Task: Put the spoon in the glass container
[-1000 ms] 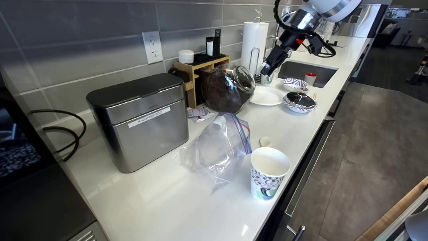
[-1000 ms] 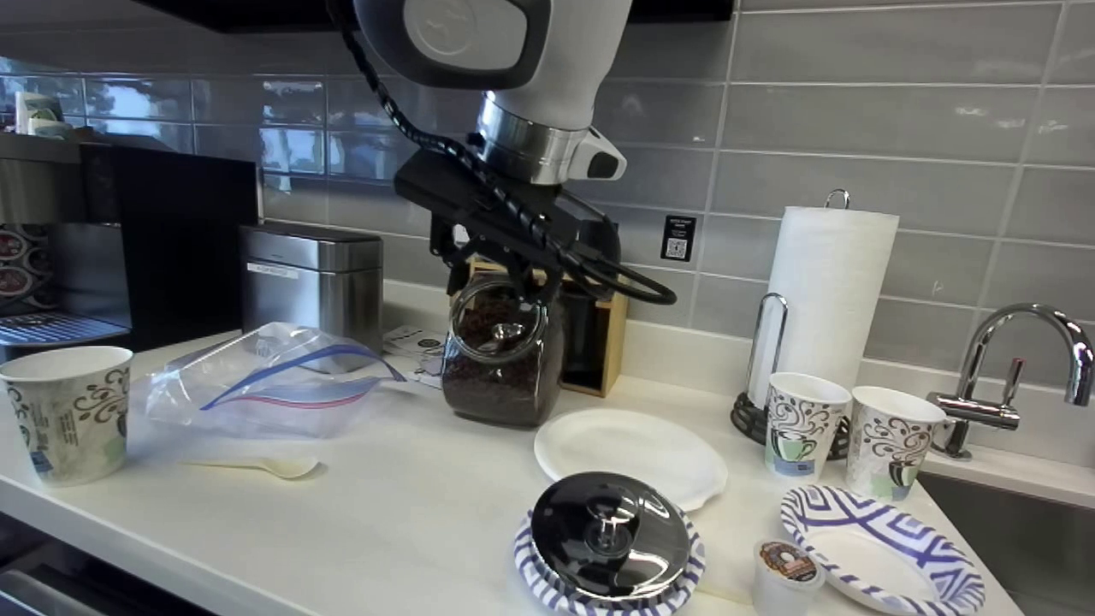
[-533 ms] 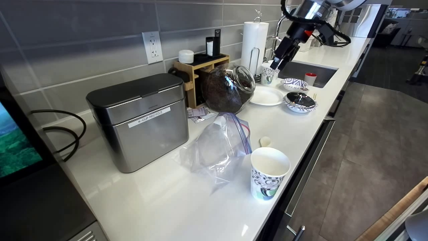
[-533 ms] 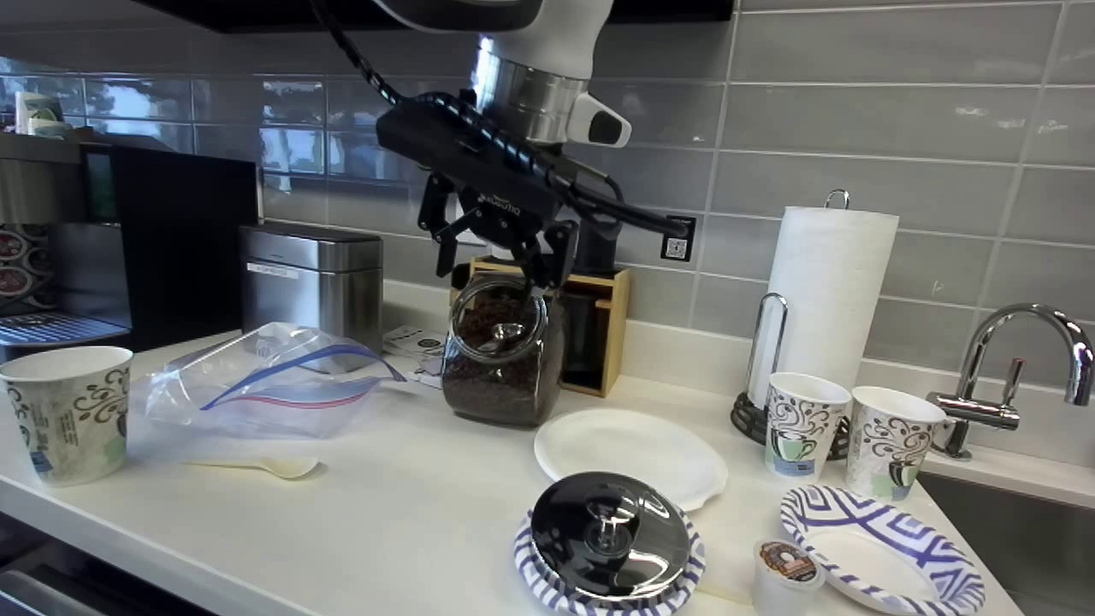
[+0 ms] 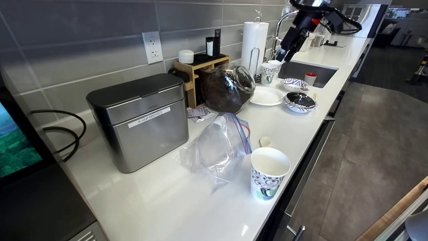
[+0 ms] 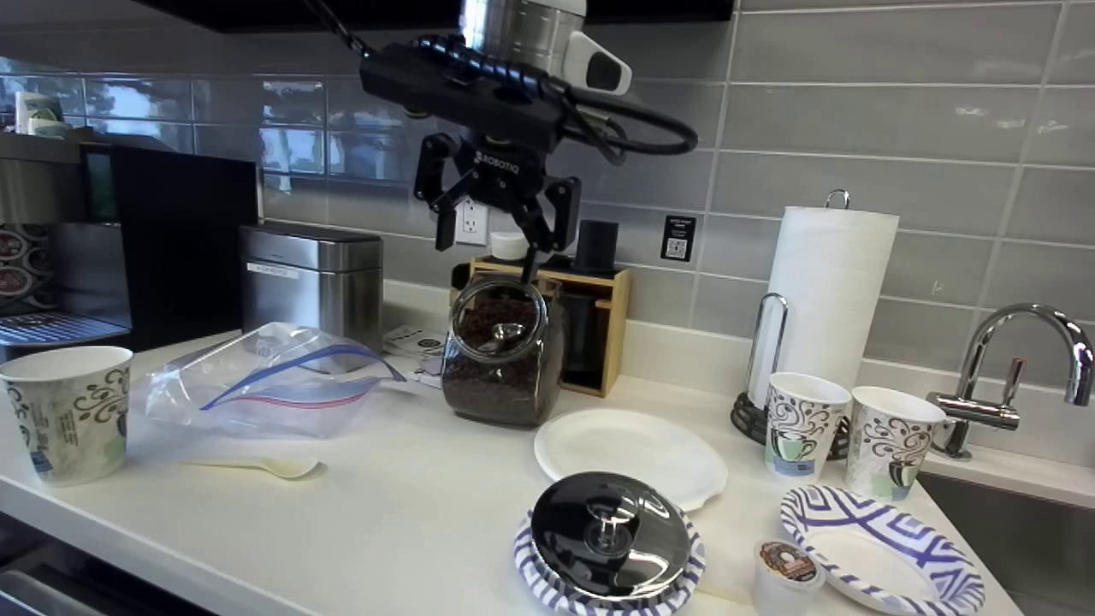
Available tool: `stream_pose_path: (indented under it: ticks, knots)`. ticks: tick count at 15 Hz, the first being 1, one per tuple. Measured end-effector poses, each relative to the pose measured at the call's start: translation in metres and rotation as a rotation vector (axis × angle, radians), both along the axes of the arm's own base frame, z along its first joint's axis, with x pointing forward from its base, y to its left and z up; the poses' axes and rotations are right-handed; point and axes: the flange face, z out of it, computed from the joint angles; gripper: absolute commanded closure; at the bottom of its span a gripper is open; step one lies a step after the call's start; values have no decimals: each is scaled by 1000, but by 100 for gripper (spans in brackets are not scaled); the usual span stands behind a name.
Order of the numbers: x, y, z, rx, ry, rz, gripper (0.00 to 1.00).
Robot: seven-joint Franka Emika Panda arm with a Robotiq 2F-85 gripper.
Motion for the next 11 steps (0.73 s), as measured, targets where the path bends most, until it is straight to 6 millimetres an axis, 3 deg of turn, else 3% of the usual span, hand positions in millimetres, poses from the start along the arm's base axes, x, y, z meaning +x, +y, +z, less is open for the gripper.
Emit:
stream_pose_path:
  ticks: [11]
  knots:
    - [-20, 12, 14, -18, -68, 10, 0]
